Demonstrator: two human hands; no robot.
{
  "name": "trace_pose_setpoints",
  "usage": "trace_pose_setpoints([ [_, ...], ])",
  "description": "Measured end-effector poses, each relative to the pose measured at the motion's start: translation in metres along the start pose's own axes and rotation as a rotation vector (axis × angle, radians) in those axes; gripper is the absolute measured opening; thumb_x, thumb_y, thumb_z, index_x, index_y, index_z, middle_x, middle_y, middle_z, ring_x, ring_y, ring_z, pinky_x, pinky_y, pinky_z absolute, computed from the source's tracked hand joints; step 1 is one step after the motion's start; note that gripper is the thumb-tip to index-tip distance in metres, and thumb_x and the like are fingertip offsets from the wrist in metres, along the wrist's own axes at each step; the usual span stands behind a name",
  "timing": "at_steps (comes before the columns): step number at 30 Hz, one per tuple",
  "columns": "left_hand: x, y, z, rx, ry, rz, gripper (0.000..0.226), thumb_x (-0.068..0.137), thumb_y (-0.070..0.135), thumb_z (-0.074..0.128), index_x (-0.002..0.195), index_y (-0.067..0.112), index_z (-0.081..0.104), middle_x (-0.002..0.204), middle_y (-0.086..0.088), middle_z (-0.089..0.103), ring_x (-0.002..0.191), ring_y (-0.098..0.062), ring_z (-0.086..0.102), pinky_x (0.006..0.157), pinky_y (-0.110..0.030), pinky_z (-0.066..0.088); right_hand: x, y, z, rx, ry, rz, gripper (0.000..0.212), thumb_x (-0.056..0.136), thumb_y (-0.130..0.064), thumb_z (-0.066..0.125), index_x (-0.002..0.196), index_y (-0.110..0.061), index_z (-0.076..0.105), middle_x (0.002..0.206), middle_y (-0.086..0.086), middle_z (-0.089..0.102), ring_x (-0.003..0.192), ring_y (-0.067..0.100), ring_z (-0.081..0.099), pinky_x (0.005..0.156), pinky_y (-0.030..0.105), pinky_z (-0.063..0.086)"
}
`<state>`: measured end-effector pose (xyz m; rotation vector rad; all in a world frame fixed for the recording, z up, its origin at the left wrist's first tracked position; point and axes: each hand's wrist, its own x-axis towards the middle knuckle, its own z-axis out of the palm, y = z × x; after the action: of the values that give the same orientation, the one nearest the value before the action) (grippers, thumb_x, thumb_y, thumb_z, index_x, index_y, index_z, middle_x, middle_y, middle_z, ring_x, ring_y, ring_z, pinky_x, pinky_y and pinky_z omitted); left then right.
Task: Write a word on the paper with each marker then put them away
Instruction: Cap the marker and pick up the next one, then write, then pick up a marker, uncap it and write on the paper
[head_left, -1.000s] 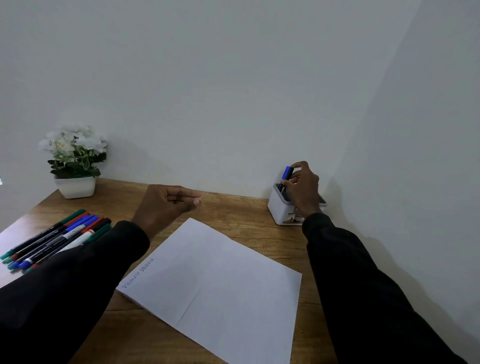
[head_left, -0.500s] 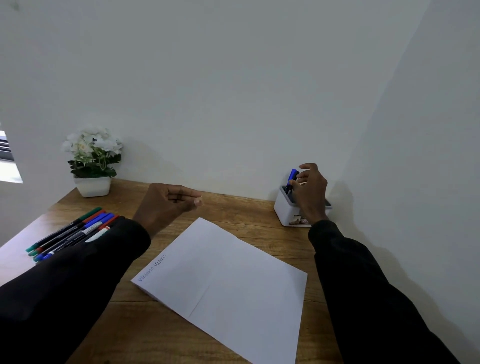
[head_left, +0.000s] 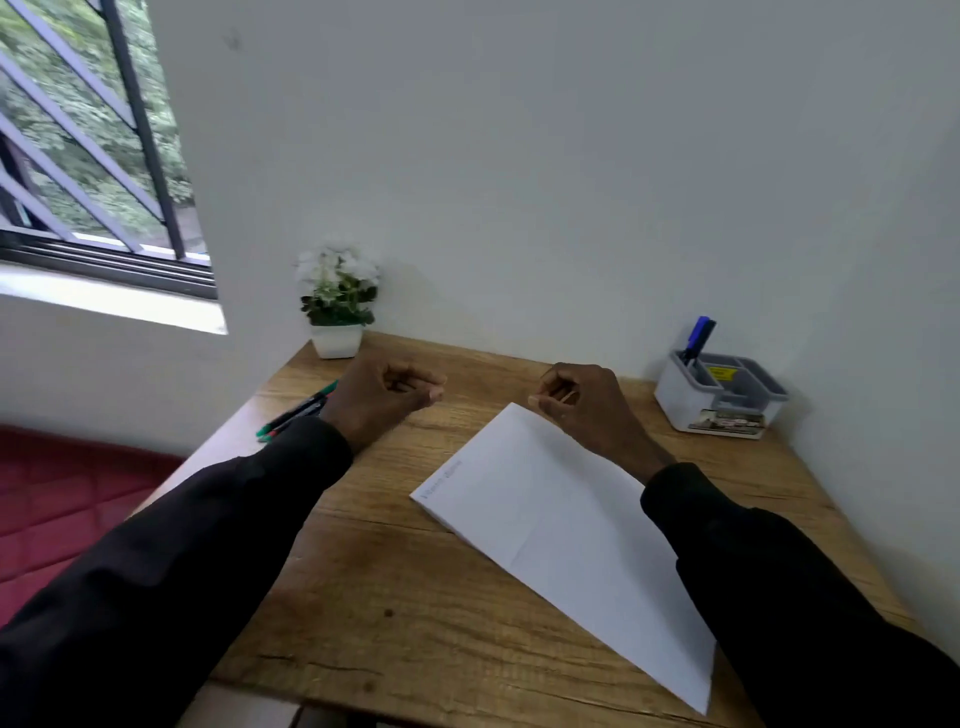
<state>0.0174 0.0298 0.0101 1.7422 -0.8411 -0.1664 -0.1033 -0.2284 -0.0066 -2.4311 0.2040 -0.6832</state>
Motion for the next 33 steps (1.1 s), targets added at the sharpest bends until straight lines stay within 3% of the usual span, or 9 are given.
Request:
trace_pose_setpoints([
  [3,-0.011,-0.006,-0.025,0.003,0.064,0.004,0.019,0.080,0.004,0.076,0.099,0.001,0.075,0.090,-0.009,0.076,0.082,-0.013,0.073,0.074,-0.015,0.056,0.002,-0.018,0.025,0.003,-0.098,-0.067,0.016,0.086,-0.003,0.082,0.078,-0.013,0.072,0.073,-0.004,0.071,0.064,0.001,0.064,0.061,0.011,0.047],
  [9,-0.024,-0.030,-0.070,-0.001,0.105,-0.059,0.022,0.077,0.009,0.080,0.098,0.005,0.076,0.090,-0.009,0.077,0.088,-0.023,0.073,0.082,-0.030,0.059,0.014,-0.056,0.075,-0.076,-0.245,-0.275,0.014,0.088,-0.001,0.079,0.083,-0.013,0.072,0.084,0.003,0.073,0.076,0.014,0.065,0.068,0.017,0.050],
  [11,-0.028,-0.034,-0.076,-0.004,0.098,-0.061,0.022,0.077,0.009,0.080,0.098,0.007,0.076,0.091,-0.006,0.077,0.087,-0.020,0.073,0.079,-0.028,0.060,0.018,-0.066,0.090,-0.118,-0.281,-0.327,0.007,0.090,-0.004,0.077,0.091,-0.010,0.073,0.092,0.005,0.073,0.082,0.017,0.066,0.073,0.025,0.053],
  [13,-0.030,-0.038,-0.080,-0.005,0.105,-0.059,0.022,0.076,0.010,0.080,0.098,0.007,0.076,0.092,-0.004,0.077,0.086,-0.016,0.073,0.076,-0.025,0.060,0.021,-0.076,0.103,-0.172,-0.307,-0.358,0.014,0.091,-0.005,0.076,0.105,-0.009,0.074,0.104,0.008,0.073,0.092,0.019,0.067,0.081,0.031,0.057],
  [17,-0.031,-0.042,-0.082,-0.015,0.109,-0.059,0.023,0.076,0.008,0.079,0.099,0.005,0.075,0.094,-0.008,0.075,0.086,-0.015,0.072,0.074,-0.022,0.059,0.025,-0.095,0.120,-0.242,-0.392,-0.394,0.030,0.097,-0.003,0.066,0.126,-0.010,0.069,0.126,0.012,0.069,0.114,0.024,0.063,0.095,0.029,0.048],
  [20,-0.031,-0.046,-0.080,-0.016,0.121,-0.068,0.023,0.078,0.006,0.078,0.100,0.003,0.075,0.095,-0.008,0.075,0.086,-0.014,0.072,0.070,-0.018,0.058,0.025,-0.099,0.126,-0.309,-0.444,-0.410,0.037,0.099,-0.001,0.059,0.134,-0.011,0.063,0.136,0.013,0.065,0.123,0.027,0.059,0.102,0.034,0.046],
  [28,-0.028,-0.050,-0.071,-0.057,0.117,-0.075,0.024,0.075,0.006,0.080,0.099,0.002,0.075,0.089,-0.006,0.075,0.084,-0.015,0.072,0.071,-0.017,0.057,0.022,-0.083,0.116,-0.428,-0.453,-0.423,0.025,0.101,-0.008,0.061,0.125,-0.010,0.067,0.128,0.010,0.059,0.120,0.023,0.050,0.083,0.025,0.041],
  [33,-0.024,-0.052,-0.061,-0.085,0.094,-0.073,0.020,0.077,0.005,0.079,0.097,0.005,0.076,0.087,-0.001,0.077,0.086,-0.013,0.073,0.079,-0.019,0.056,0.020,-0.065,0.099,-0.344,-0.396,-0.345,0.011,0.098,-0.004,0.064,0.107,-0.009,0.069,0.114,0.008,0.062,0.105,0.021,0.053,0.080,0.031,0.047],
])
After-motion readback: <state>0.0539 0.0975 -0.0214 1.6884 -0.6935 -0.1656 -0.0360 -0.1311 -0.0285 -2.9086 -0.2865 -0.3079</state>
